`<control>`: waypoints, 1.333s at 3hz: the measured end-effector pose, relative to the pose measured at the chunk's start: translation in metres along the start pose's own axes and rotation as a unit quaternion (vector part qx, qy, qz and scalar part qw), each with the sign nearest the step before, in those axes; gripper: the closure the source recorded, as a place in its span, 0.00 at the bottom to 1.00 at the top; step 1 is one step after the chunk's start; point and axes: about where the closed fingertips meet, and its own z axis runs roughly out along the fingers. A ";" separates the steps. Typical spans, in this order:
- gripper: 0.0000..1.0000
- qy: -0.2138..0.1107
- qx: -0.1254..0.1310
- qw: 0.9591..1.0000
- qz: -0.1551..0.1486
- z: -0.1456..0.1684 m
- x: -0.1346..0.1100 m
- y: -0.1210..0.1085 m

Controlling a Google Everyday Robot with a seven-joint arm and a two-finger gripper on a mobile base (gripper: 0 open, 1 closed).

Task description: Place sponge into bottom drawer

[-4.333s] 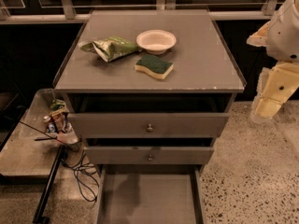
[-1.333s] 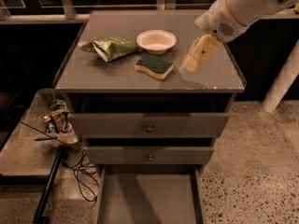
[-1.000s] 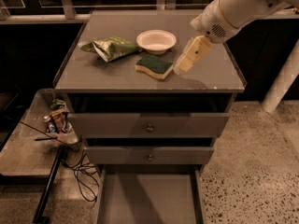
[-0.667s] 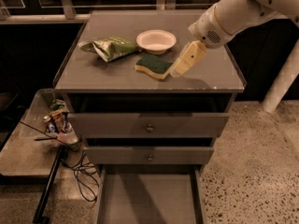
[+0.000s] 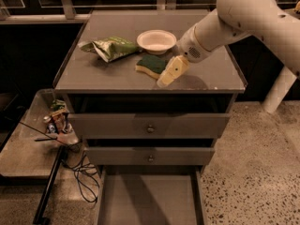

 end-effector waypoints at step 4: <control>0.00 -0.011 0.028 0.996 0.083 0.051 0.005 -0.043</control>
Offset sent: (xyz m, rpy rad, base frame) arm 0.0785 -0.0051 -0.0124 0.0390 -0.0320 -0.1575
